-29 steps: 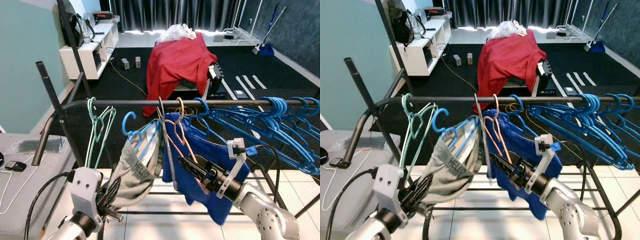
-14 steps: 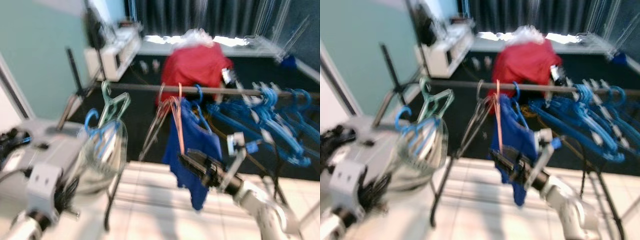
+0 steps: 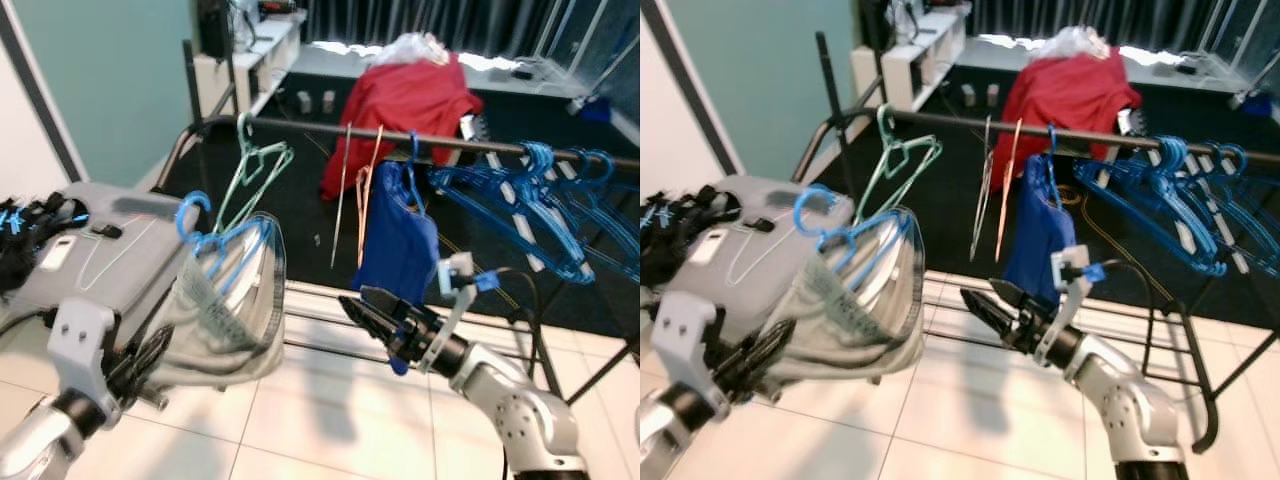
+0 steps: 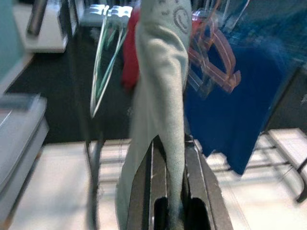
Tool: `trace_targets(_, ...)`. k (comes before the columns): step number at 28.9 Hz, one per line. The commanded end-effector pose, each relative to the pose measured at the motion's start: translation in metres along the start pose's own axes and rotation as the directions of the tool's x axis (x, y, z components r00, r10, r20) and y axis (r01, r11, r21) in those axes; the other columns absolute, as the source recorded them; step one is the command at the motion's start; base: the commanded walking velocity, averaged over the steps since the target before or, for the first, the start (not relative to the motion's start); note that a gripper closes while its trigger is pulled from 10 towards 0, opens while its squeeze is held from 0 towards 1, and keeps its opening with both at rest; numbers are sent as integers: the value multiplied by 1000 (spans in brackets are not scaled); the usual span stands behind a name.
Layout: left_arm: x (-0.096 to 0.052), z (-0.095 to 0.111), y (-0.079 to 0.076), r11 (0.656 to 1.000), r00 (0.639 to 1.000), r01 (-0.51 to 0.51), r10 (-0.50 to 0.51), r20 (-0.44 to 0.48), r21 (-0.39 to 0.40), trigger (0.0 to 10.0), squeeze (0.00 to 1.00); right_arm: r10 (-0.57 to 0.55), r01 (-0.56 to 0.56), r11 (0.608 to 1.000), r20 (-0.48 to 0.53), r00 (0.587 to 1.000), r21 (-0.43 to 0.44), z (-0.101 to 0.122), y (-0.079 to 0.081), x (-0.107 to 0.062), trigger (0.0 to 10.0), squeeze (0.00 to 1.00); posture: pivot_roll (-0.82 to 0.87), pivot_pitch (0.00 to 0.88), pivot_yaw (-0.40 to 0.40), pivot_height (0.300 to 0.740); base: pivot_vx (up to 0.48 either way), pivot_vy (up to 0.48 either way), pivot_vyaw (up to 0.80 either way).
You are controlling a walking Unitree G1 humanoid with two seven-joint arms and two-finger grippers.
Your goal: Hang hanger
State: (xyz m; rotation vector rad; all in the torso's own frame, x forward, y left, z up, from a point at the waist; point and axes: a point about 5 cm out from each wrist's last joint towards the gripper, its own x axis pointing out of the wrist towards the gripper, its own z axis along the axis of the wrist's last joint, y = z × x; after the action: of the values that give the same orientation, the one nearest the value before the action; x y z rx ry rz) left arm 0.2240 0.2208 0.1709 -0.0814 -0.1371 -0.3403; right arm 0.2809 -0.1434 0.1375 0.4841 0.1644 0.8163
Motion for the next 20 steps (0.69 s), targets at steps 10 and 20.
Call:
trace_targets(10,18,31,-20,971,966,232,-224,129,-56,10000,0,-12,3,998,153,988,61,16,2,19,10000,0,32,0,-20,740,0,0,0)
trace_targets(20,6,38,-7,961,961,275,-275,38,18,10000,0,-57,7,990,349,935,140,47,-10,3,10000,0,34,0,-19,740,0,0,0)
